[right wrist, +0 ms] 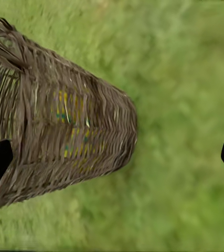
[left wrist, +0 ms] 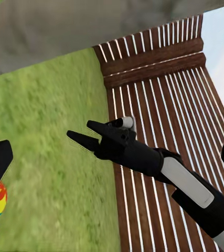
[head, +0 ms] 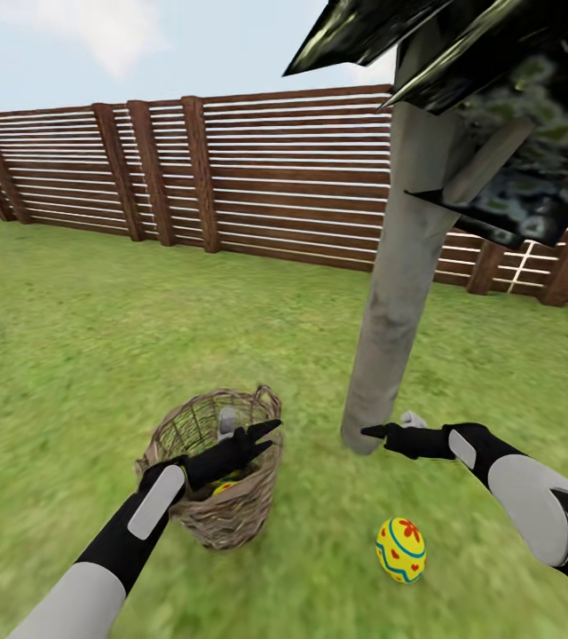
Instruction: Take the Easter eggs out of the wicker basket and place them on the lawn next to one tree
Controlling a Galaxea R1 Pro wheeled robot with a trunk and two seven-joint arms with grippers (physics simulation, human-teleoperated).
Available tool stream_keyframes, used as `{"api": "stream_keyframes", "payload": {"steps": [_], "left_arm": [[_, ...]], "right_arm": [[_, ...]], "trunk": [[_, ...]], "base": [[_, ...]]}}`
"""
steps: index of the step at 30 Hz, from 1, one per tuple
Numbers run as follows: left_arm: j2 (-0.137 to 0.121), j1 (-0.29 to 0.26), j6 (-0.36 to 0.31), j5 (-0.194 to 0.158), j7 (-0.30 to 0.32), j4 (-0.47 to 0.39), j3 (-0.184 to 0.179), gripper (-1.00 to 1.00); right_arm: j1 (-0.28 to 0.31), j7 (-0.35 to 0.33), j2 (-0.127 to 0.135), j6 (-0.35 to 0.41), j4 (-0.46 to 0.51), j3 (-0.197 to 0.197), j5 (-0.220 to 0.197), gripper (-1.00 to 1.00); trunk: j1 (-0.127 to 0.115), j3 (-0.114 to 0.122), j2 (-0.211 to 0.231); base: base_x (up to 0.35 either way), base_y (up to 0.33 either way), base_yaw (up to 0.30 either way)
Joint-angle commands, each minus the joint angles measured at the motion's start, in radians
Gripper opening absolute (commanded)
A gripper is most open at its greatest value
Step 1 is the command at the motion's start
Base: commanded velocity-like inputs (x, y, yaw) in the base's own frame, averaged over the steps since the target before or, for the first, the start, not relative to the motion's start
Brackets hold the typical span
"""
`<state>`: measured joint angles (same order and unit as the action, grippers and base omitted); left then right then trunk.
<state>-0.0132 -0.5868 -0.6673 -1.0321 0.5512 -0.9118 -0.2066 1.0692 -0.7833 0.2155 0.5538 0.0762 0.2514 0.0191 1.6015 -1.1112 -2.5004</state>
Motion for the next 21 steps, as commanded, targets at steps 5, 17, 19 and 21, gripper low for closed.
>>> {"api": "stream_keyframes", "payload": {"steps": [5, 17, 19, 21], "left_arm": [[-0.001, -0.001, -0.005, -0.007, 0.000, 0.001, -0.002, 1.00], [-0.001, -0.001, -0.005, -0.008, 0.000, 0.003, 0.025, 1.00], [-0.001, -0.001, -0.005, -0.008, 0.000, 0.003, 0.029, 1.00], [-0.001, -0.001, -0.005, -0.008, 0.000, 0.003, 0.030, 1.00]], "right_arm": [[0.000, -0.002, 0.000, 0.006, 0.001, 0.005, 0.003, 1.00], [-0.001, -0.001, -0.001, 0.006, 0.002, 0.005, 0.004, 1.00], [-0.001, -0.001, -0.001, 0.005, 0.002, 0.005, 0.004, 1.00], [-0.001, -0.001, -0.001, 0.005, 0.002, 0.005, 0.004, 1.00]], "trunk": [[-0.009, 0.017, 0.015], [-0.055, 0.055, 0.099], [-0.063, 0.061, 0.113], [-0.071, 0.067, 0.127]], "base": [[0.000, 0.000, 0.285], [0.000, 0.000, 0.285], [0.000, 0.000, 0.285], [0.000, 0.000, 0.285]]}}
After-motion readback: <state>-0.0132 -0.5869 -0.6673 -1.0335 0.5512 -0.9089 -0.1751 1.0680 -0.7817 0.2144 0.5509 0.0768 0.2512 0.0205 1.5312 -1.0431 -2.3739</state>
